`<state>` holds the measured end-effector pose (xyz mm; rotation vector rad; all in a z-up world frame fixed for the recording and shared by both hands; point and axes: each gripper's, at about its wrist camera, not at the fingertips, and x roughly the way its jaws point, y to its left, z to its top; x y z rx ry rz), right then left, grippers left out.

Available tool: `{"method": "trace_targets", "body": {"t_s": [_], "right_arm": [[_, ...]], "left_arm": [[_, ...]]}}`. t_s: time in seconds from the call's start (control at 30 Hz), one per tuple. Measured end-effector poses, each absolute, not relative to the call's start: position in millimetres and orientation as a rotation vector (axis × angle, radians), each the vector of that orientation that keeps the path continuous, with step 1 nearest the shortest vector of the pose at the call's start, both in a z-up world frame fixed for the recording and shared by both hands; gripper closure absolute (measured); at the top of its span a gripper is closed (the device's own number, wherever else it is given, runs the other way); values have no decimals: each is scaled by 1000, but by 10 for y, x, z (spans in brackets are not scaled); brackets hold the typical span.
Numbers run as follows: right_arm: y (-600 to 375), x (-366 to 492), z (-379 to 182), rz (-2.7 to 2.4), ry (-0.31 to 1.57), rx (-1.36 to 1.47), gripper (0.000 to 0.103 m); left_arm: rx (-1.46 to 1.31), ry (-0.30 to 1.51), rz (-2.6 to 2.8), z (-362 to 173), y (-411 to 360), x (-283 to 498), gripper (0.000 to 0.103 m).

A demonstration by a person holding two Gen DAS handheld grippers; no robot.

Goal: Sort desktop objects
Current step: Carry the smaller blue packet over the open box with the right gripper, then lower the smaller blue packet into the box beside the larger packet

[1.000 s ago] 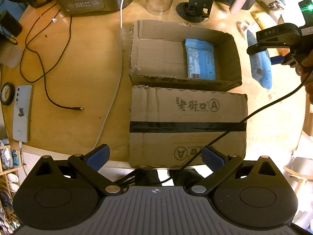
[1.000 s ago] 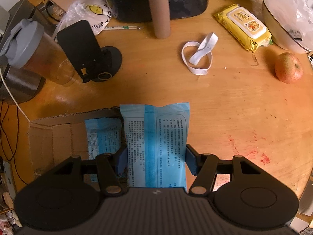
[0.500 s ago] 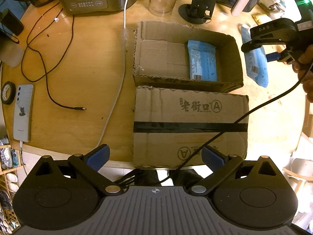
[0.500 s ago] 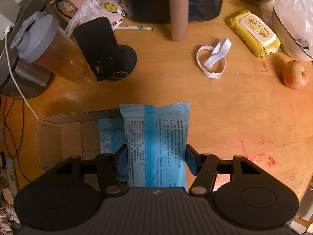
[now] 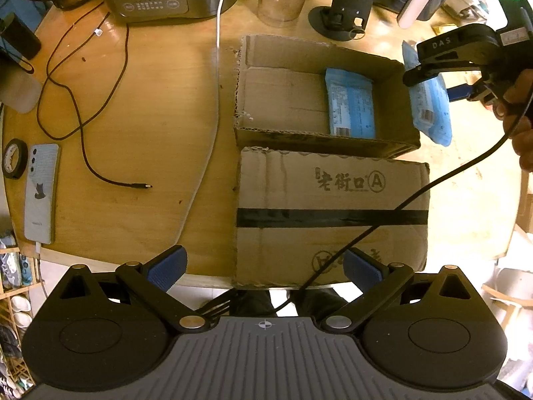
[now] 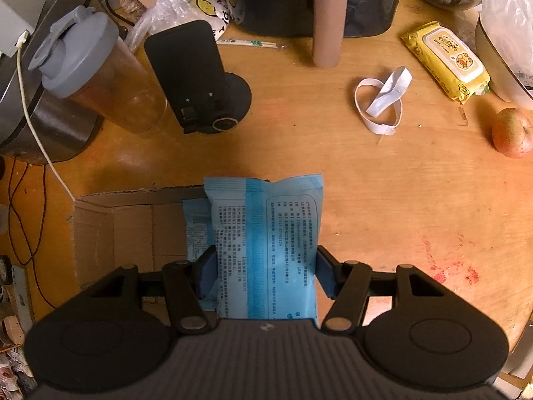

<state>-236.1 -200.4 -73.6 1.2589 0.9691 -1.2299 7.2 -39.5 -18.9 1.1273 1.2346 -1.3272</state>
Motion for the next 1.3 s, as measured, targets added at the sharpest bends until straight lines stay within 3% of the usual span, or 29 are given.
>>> {"method": "trace_targets", "body": {"t_s": [1.3], "right_arm": [[-2079,-1783,-750,-1194,1005,1216,44]], "left_arm": [[1134,1237,-1326,-242,-414,339,0]]}}
